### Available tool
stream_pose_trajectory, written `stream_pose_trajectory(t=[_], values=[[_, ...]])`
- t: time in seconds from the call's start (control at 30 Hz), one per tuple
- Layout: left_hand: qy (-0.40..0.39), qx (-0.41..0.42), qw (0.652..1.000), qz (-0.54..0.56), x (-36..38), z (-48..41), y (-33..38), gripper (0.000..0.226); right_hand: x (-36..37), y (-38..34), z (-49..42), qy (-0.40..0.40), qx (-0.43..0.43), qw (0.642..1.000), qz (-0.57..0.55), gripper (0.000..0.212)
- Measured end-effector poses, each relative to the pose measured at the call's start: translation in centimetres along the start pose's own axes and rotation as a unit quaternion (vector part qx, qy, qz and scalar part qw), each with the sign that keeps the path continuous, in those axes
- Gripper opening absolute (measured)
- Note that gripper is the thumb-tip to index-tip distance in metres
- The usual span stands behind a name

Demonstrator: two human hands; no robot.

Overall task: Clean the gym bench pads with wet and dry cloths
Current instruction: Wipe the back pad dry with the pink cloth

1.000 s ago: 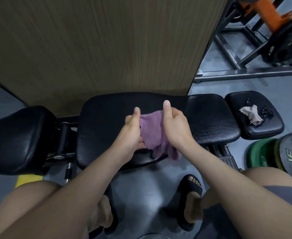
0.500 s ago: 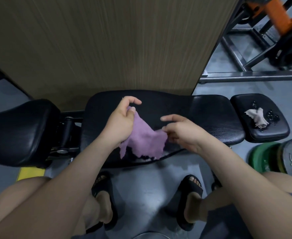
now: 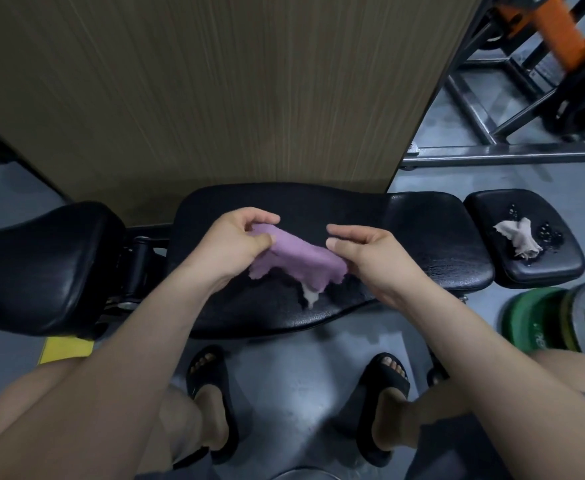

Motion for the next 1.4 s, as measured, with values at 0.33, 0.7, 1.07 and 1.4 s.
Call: stream_pose_trajectory(t=[0.33, 0.7, 1.07, 1.4], values=[[0.01, 0.033, 0.985, -0.171, -0.7, 0.4, 0.5, 0.044, -1.1, -1.4, 0.3, 0.013, -0.083, 0.986, 0.144, 0.038], [-0.008, 0.044, 0.999, 0.003, -0.8, 0.7, 2.1, 0.013, -1.8, -4.4, 1.5, 0.066, -0.186, 0.938, 0.286, 0.017], [-0.005, -0.069, 0.99, 0.122, 2.1, 0.1, -0.9, 0.013, -0.4, -2.3, 1.1, 0.06, -0.043, 0.987, 0.143, 0.024], [-0.085, -0.121, 0.942, 0.3, 4.5, 0.4, -0.3, 0.026, 0.8, -2.3, 0.7, -0.011, -0.055, 0.998, -0.02, 0.029]])
Point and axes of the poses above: each hand's wrist, its own z-axis away from the middle knuckle, its own x-axis out of the palm, y = z × x, the point moved 6 cm from there along -z, towards the middle knuckle, and after that the axes turned 6 degrees about -y, right-handed, at the moved point
